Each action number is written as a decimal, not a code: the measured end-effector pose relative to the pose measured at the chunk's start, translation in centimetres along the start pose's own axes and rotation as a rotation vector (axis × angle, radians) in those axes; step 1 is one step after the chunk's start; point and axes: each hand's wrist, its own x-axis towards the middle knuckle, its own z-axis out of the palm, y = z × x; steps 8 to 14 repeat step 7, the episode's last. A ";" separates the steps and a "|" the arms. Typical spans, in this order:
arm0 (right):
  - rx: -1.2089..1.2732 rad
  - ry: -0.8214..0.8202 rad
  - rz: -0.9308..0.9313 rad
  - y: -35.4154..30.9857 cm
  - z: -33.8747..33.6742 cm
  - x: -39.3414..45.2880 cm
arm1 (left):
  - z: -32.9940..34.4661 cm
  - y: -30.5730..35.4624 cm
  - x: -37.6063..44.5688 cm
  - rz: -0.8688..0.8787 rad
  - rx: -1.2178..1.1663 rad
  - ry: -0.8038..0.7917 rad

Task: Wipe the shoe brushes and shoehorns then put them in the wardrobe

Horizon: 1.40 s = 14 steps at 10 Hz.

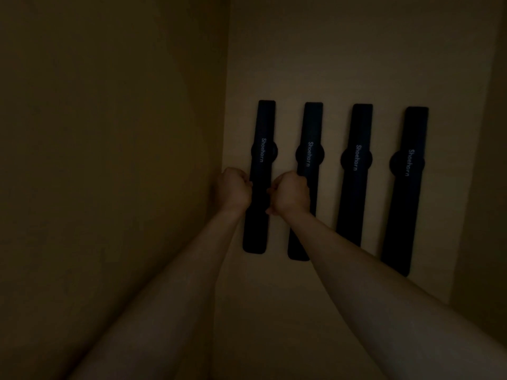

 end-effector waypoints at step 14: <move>-0.005 0.130 -0.051 0.9 -5.3 -5.2 | -1.7 2.9 -4.3 0.236 0.268 0.066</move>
